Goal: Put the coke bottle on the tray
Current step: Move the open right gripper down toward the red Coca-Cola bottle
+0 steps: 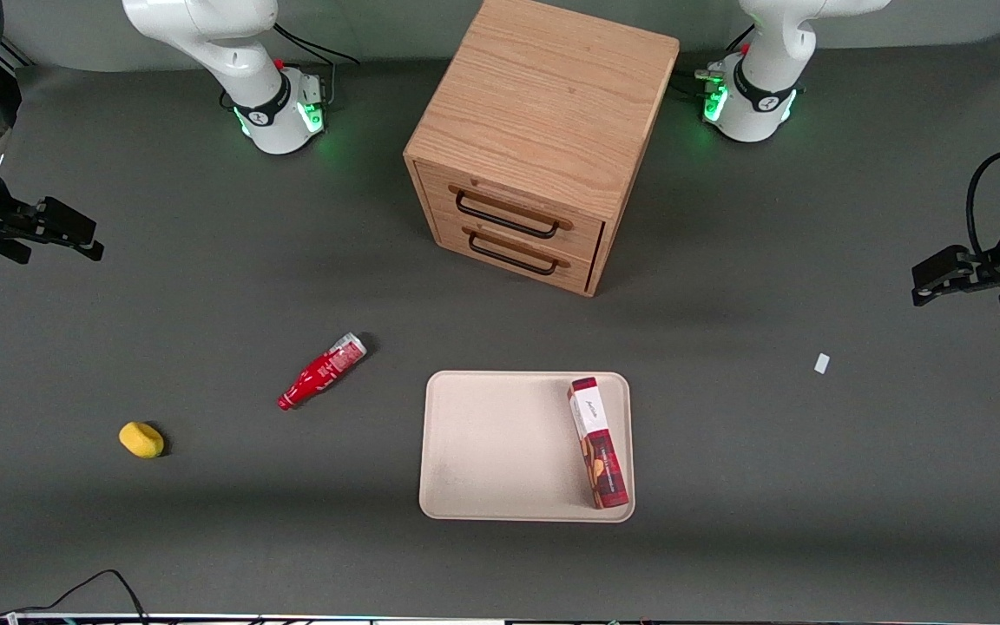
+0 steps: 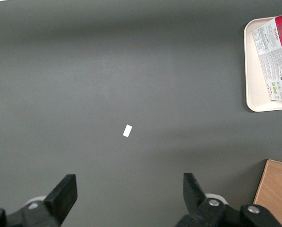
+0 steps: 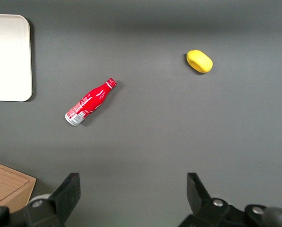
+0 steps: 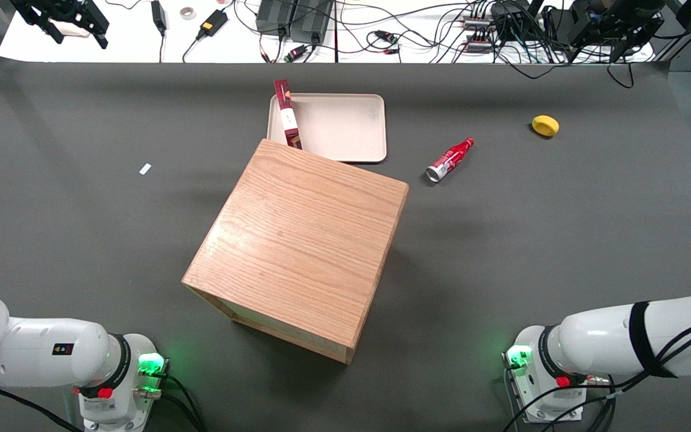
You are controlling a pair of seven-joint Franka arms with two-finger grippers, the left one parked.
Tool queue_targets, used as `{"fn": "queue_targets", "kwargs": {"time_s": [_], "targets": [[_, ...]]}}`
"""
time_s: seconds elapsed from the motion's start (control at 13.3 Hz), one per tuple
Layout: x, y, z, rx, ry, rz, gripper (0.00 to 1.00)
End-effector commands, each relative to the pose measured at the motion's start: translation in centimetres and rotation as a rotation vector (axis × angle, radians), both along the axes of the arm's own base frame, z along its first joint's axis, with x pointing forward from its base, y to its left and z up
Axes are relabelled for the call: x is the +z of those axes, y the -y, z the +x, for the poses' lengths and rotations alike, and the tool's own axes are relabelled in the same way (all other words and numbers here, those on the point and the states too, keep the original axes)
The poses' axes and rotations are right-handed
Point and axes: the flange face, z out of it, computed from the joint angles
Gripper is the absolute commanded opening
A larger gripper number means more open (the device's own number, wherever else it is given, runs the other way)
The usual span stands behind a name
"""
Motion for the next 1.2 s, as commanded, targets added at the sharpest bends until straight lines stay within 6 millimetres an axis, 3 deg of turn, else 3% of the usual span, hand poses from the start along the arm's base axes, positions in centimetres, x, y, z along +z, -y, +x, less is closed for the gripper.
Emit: {"fn": "queue_targets", "kwargs": {"time_s": [0.0, 0.15, 0.3, 0.45, 0.6, 0.75, 0.98, 1.13], "targets": [[0.2, -0.3, 0.4, 0.018, -0.014, 0.014, 1.00], [-0.6, -1.1, 0.6, 0.031, -0.028, 0.009, 1.00], [-3.9, -3.4, 2.3, -0.010, -0.075, 0.005, 1.00], [-8.6, -7.7, 3.9, -0.231, -0.084, 0.005, 1.00], [-13.6, -10.2, 5.2, -0.395, -0.105, 0.005, 1.00], [-18.9, -13.3, 5.1, -0.518, -0.099, 0.012, 1.00], [-27.1, -14.7, 3.7, -0.621, -0.050, 0.051, 1.00], [-31.3, -15.2, 3.9, -0.678, -0.070, 0.057, 1.00]]}}
